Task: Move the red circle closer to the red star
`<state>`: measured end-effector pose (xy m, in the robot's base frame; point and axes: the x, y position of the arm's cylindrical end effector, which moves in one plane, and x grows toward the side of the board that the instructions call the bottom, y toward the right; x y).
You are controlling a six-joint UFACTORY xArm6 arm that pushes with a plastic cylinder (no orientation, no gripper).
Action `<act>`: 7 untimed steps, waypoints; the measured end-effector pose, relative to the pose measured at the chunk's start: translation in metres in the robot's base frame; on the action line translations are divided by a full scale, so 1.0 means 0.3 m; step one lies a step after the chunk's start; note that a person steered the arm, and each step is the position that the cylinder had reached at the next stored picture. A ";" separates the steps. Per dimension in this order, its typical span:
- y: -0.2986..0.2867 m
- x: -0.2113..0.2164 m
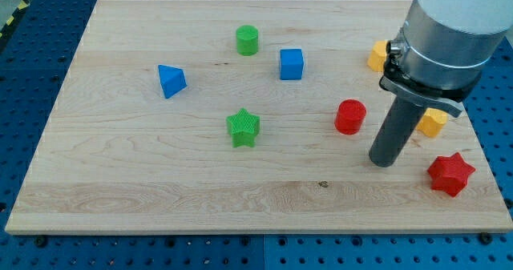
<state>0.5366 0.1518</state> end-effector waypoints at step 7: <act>-0.021 -0.081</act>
<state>0.5122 0.1455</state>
